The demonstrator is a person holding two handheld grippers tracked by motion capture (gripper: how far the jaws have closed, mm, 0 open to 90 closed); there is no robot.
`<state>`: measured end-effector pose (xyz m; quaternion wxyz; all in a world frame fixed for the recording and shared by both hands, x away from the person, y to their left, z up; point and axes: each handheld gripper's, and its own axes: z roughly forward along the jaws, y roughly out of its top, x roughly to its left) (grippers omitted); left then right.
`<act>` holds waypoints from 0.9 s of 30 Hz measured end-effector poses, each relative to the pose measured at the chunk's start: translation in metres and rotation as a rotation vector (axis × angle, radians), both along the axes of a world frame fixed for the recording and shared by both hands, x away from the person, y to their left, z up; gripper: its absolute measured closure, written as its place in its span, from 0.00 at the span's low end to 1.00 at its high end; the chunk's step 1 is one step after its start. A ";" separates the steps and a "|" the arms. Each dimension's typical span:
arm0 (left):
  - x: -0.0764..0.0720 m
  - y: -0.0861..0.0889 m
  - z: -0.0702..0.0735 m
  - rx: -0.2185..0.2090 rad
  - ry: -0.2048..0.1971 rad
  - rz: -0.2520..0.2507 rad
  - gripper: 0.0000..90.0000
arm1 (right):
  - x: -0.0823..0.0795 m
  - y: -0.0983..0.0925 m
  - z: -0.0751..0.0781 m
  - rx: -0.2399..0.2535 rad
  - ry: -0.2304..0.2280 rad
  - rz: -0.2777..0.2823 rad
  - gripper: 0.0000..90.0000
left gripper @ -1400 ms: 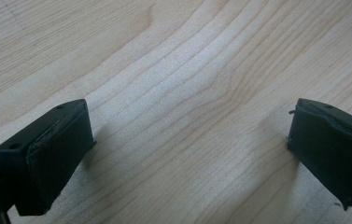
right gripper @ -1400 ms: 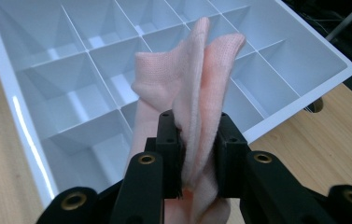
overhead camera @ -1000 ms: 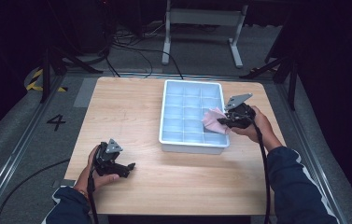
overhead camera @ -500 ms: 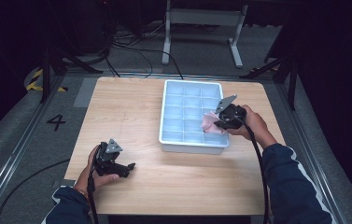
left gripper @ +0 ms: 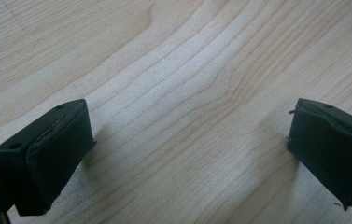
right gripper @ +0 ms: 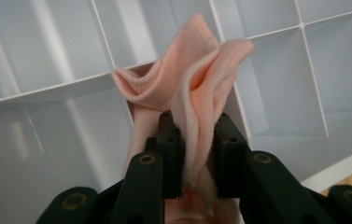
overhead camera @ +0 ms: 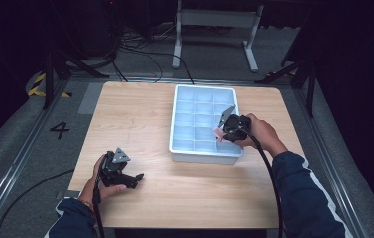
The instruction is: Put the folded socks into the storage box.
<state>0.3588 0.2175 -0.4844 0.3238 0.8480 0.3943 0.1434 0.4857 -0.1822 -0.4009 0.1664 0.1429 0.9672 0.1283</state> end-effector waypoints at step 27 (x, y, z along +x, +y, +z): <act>0.000 0.000 0.000 0.008 0.000 -0.003 0.00 | 0.002 0.015 -0.018 -0.099 0.082 0.025 0.81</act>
